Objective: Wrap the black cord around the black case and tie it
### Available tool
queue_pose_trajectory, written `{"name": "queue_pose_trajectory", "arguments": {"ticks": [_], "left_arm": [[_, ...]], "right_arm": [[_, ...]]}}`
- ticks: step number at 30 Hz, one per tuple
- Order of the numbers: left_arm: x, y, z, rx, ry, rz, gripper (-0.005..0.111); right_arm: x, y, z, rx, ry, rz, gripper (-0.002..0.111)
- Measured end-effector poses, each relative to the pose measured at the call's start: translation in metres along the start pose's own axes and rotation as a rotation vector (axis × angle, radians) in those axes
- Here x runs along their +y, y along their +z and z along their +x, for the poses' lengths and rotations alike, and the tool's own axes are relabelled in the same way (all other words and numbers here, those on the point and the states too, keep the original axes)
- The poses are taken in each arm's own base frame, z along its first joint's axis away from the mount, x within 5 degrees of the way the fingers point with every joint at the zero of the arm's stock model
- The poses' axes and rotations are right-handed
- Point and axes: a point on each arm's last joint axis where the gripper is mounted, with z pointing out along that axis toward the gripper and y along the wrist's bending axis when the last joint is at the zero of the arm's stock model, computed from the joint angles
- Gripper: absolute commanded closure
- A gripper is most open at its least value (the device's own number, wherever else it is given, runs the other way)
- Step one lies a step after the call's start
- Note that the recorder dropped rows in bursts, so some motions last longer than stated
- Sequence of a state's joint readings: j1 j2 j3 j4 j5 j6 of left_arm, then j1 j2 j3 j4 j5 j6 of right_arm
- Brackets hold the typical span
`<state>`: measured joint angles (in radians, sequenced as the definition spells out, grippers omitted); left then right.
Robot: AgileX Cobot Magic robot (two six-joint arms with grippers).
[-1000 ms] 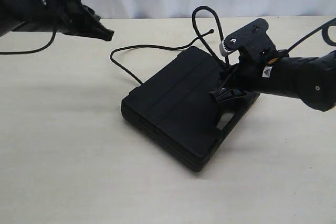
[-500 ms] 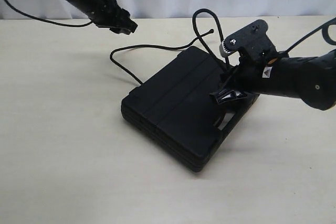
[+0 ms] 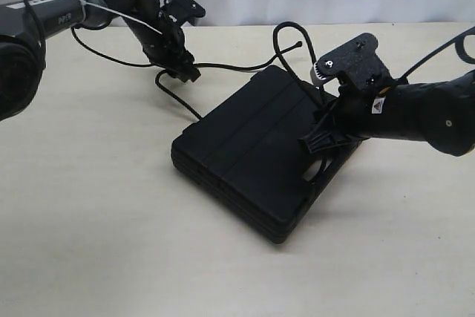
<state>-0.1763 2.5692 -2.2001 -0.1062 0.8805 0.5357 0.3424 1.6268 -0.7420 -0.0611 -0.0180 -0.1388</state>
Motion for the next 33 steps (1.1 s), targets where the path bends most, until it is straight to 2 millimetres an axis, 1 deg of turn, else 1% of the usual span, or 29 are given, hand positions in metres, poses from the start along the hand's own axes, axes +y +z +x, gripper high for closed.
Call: {"name": "queue_pose_trajectory", "arguments": {"ticks": [5, 6, 9, 13, 15, 17, 19, 20, 21, 23, 24, 25, 28, 30, 32, 33], "left_arm": [[0.001, 0.011, -0.001, -0.045, -0.011, -0.021, 0.059], [0.001, 0.014, -0.001, -0.057, -0.017, -0.023, 0.061], [0.002, 0.016, -0.004, -0.093, -0.032, -0.027, 0.076], [0.001, 0.022, -0.005, -0.124, -0.059, -0.019, 0.107], [0.0, 0.022, -0.005, -0.124, -0.065, -0.007, 0.107], [-0.001, 0.016, -0.004, -0.098, -0.061, 0.013, 0.107], [0.0, -0.001, -0.003, -0.059, -0.037, 0.05, 0.107], [0.005, -0.02, -0.003, -0.068, -0.019, 0.097, 0.107], [0.007, -0.031, -0.002, -0.079, 0.0, 0.136, 0.107], [0.015, -0.063, 0.01, -0.156, 0.043, 0.285, 0.107], [0.014, -0.069, 0.017, -0.178, 0.049, 0.319, 0.107], [0.015, -0.08, 0.025, -0.213, 0.064, 0.335, 0.107], [0.01, -0.099, 0.037, -0.264, 0.121, 0.305, 0.107], [0.003, -0.119, 0.046, -0.304, 0.19, 0.239, 0.107], [-0.001, -0.127, 0.052, -0.317, 0.212, 0.204, 0.107], [-0.002, -0.128, 0.056, -0.316, 0.214, 0.193, 0.107]], "right_arm": [[0.0, 0.0, 0.0, 0.003, 0.0, 0.0, 0.104], [0.0, 0.0, 0.0, 0.003, 0.0, 0.0, 0.104], [0.0, 0.0, 0.002, 0.018, 0.004, -0.002, 0.104], [0.0, 0.0, 0.002, 0.018, 0.019, -0.002, 0.104], [0.0, 0.0, 0.002, 0.023, 0.05, -0.003, 0.104], [0.0, 0.0, 0.002, 0.023, 0.088, -0.003, 0.104], [0.0, 0.0, 0.002, 0.018, 0.147, -0.001, 0.104], [0.0, 0.0, 0.001, 0.006, 0.179, 0.002, 0.104], [0.0, 0.0, 0.0, 0.001, 0.196, 0.003, 0.104], [0.0, 0.0, 0.0, -0.003, 0.224, 0.005, 0.104], [0.0, 0.0, 0.0, -0.003, 0.235, 0.005, 0.104], [-0.001, 0.0, 0.0, -0.005, 0.244, 0.005, 0.104], [-0.001, 0.0, -0.001, -0.018, 0.254, 0.009, 0.104], [-0.001, 0.0, -0.003, -0.033, 0.272, 0.012, 0.104], [-0.002, 0.0, -0.003, -0.037, 0.277, 0.013, 0.104], [-0.002, 0.0, -0.003, -0.038, 0.277, 0.013, 0.104]]}}
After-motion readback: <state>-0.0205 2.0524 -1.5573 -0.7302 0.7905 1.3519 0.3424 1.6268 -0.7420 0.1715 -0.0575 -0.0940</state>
